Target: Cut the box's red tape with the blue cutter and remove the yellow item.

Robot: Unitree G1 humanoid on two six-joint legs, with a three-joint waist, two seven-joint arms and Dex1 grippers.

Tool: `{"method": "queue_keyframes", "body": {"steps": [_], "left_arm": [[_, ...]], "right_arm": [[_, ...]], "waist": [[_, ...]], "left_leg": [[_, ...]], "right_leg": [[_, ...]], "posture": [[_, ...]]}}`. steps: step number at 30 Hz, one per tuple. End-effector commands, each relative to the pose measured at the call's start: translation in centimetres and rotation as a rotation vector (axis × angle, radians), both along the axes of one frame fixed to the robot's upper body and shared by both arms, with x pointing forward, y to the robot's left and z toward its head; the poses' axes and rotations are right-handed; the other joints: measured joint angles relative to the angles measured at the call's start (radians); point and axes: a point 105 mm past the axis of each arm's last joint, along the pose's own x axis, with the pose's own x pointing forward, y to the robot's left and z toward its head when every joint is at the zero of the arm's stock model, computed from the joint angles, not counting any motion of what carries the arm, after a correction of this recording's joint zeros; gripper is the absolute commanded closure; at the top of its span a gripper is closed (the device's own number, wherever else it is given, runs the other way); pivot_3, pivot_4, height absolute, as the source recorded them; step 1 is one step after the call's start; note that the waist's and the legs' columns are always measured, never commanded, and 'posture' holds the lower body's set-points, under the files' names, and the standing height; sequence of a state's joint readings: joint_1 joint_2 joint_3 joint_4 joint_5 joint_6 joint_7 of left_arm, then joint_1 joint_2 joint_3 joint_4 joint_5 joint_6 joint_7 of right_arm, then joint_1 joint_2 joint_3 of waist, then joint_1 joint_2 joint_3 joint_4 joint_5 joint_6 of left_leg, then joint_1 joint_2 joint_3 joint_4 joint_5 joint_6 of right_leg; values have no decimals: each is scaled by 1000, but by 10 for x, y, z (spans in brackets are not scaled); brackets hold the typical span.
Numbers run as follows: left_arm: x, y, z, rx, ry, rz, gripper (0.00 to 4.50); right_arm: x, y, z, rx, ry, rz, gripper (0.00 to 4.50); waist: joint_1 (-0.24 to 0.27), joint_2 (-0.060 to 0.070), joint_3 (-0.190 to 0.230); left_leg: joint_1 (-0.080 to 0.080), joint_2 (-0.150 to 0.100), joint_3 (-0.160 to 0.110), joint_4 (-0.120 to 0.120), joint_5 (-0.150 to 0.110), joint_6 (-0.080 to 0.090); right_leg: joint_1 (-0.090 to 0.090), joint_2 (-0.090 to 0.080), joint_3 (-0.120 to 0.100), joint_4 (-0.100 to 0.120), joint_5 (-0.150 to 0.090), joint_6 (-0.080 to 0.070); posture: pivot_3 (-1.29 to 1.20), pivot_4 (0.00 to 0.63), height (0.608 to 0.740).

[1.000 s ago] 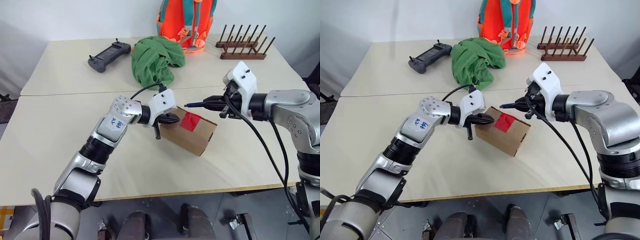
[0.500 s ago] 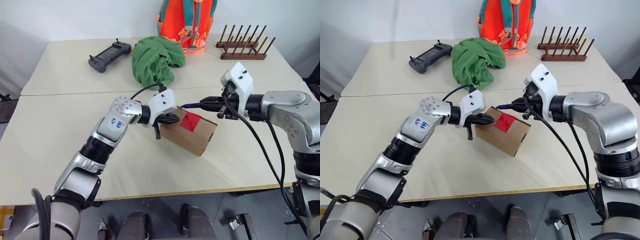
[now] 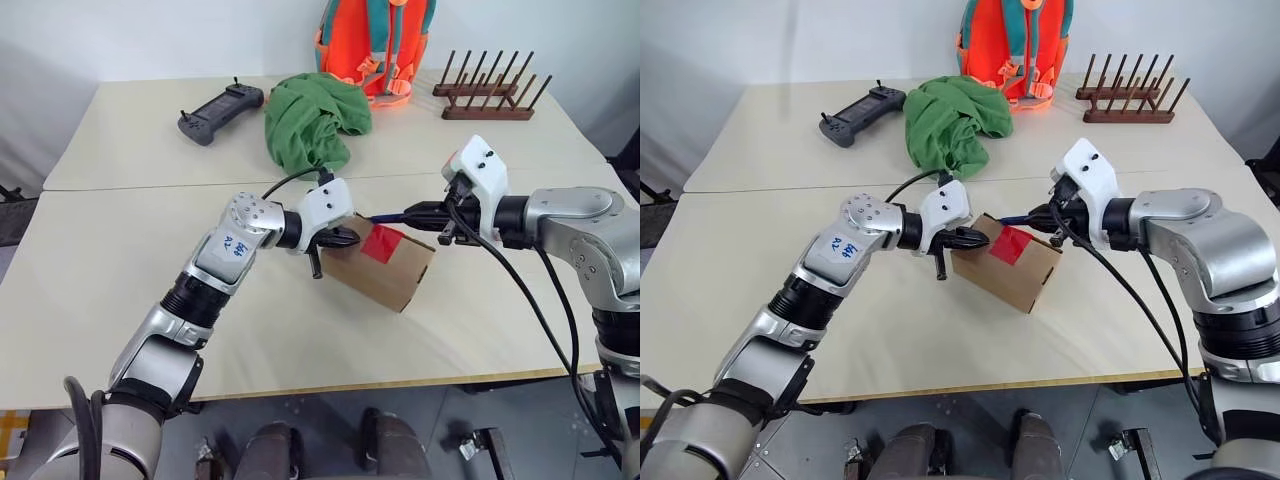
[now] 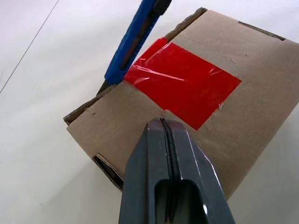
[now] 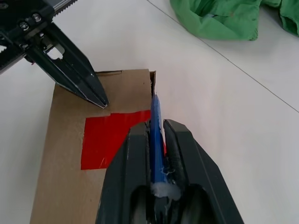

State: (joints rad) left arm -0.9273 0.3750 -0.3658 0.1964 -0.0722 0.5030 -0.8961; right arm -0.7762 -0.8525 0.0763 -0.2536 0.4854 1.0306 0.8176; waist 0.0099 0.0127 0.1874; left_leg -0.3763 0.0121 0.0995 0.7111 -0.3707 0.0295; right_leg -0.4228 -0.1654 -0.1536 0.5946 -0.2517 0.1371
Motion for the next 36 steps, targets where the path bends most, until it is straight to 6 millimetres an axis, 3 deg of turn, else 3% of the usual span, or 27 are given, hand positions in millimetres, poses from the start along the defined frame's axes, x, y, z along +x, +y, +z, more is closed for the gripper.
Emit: {"method": "queue_keyframes", "body": {"steps": [1, 18, 27, 36], "left_arm": [[4, 5, -2, 21, 0, 26, 4500], [5, 3, -5, 25, -1, 37, 4500], [5, 4, -6, 21, -6, 46, 4500], [4, 5, -6, 22, -5, 47, 4500]], "right_arm": [[-2, -7, 8, -65, -29, -7, 4333], [-15, -13, 3, -173, 20, 55, 4333], [-6, 10, 41, -42, -89, 76, 4333], [-9, 12, 30, -53, -54, 85, 4333]], "waist": [[5, 0, 0], [13, 0, 0], [12, 0, 0], [14, 0, 0]], "left_leg": [[0, 0, 0, 0, 0, 0], [0, 0, 0, 5, 0, 0], [0, 1, 0, 6, 0, 0], [0, 1, -1, 6, 0, 0]], "right_leg": [[0, 0, 0, 0, 0, 0], [2, 0, 0, 0, 1, -1], [2, 0, 0, 1, 1, -2], [3, 0, 0, 0, 1, -2]], "posture": [[0, 150, 740], [0, 150, 740], [0, 150, 740], [0, 150, 740]]}}
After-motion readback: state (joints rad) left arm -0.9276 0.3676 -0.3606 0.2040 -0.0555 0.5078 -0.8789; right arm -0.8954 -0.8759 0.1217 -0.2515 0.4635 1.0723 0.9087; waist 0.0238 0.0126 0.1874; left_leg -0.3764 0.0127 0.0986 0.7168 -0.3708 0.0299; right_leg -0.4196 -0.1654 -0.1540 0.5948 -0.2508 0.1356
